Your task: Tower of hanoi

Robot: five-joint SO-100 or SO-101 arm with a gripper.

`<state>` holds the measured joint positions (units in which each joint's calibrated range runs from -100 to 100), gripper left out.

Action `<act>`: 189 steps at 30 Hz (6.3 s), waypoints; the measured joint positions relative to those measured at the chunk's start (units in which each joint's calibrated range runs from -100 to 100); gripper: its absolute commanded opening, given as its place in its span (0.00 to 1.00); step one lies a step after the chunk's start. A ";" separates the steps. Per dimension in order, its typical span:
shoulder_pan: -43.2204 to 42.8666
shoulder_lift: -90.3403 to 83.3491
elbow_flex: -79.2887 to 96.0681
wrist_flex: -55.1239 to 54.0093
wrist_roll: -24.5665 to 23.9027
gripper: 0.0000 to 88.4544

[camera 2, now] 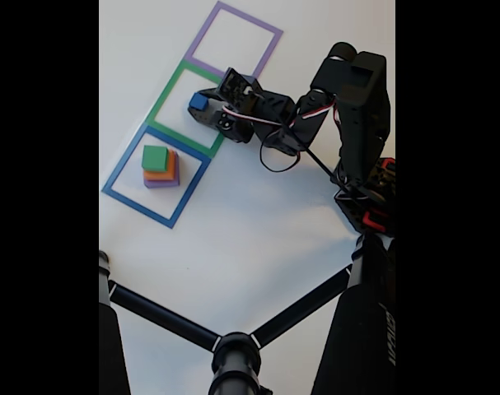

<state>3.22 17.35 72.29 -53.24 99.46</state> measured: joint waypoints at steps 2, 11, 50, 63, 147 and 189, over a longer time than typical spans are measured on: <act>0.00 -0.08 0.00 0.40 0.00 0.06; 0.00 -2.79 -0.18 4.84 0.00 0.05; -5.73 -65.18 -58.88 144.78 0.54 0.02; -17.32 -69.23 -67.64 152.44 0.00 0.02; -28.44 -31.91 -2.21 30.47 -0.18 0.08; -23.99 -67.20 -31.52 94.72 -2.16 0.01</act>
<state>-20.77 -49.85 40.77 41.48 97.30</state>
